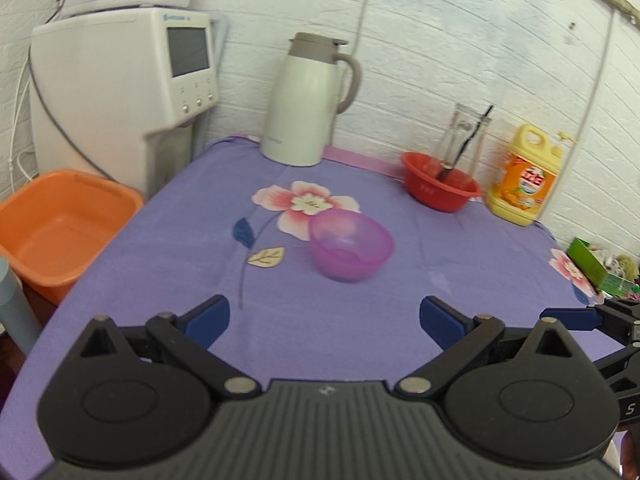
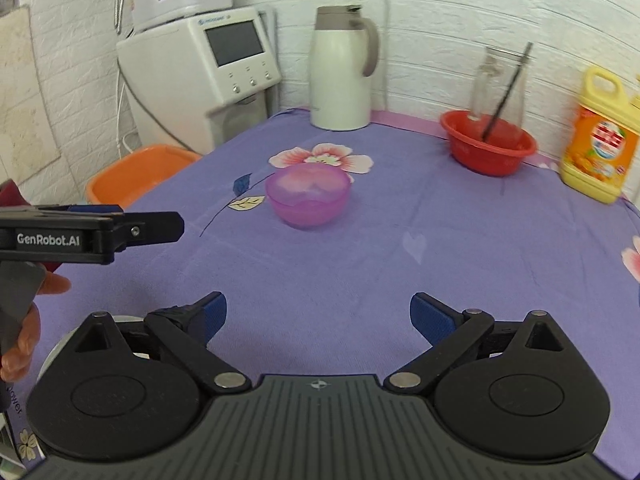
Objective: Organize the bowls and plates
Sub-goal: 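Move the left gripper to the pink plastic bowl and grasp its rim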
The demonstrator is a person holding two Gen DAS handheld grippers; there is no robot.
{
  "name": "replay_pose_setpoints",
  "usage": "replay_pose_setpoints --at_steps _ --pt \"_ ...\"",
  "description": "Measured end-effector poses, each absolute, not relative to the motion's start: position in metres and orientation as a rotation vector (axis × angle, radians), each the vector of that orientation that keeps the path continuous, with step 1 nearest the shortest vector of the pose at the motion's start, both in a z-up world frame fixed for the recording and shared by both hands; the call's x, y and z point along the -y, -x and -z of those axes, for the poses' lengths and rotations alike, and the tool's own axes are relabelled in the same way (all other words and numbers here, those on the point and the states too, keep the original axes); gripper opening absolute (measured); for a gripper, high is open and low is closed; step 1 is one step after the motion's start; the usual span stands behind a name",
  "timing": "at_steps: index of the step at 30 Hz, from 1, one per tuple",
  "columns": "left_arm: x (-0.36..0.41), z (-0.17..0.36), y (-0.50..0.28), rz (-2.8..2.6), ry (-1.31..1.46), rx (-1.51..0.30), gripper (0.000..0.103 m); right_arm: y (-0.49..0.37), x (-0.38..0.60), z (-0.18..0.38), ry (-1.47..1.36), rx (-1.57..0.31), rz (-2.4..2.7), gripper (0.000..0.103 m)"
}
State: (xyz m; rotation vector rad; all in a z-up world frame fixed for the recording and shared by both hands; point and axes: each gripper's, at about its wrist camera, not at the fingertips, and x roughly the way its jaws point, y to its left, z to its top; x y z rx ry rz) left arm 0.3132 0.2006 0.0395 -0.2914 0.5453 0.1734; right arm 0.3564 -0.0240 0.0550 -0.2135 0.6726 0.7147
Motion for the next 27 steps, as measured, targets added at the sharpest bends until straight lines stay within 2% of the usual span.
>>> replay_pose_setpoints --at_steps 10,16,27 --pt "-0.231 -0.028 -0.354 -0.216 0.293 -0.581 0.100 -0.402 -0.024 -0.050 0.269 -0.705 -0.757 0.103" --pt "-0.246 -0.027 -0.412 -0.219 0.367 -0.599 0.100 -0.455 -0.046 -0.045 0.211 -0.742 -0.716 0.103" --pt "-0.266 0.004 -0.485 -0.269 0.440 -0.720 0.100 -0.524 -0.068 -0.008 0.210 -0.819 -0.628 0.103"
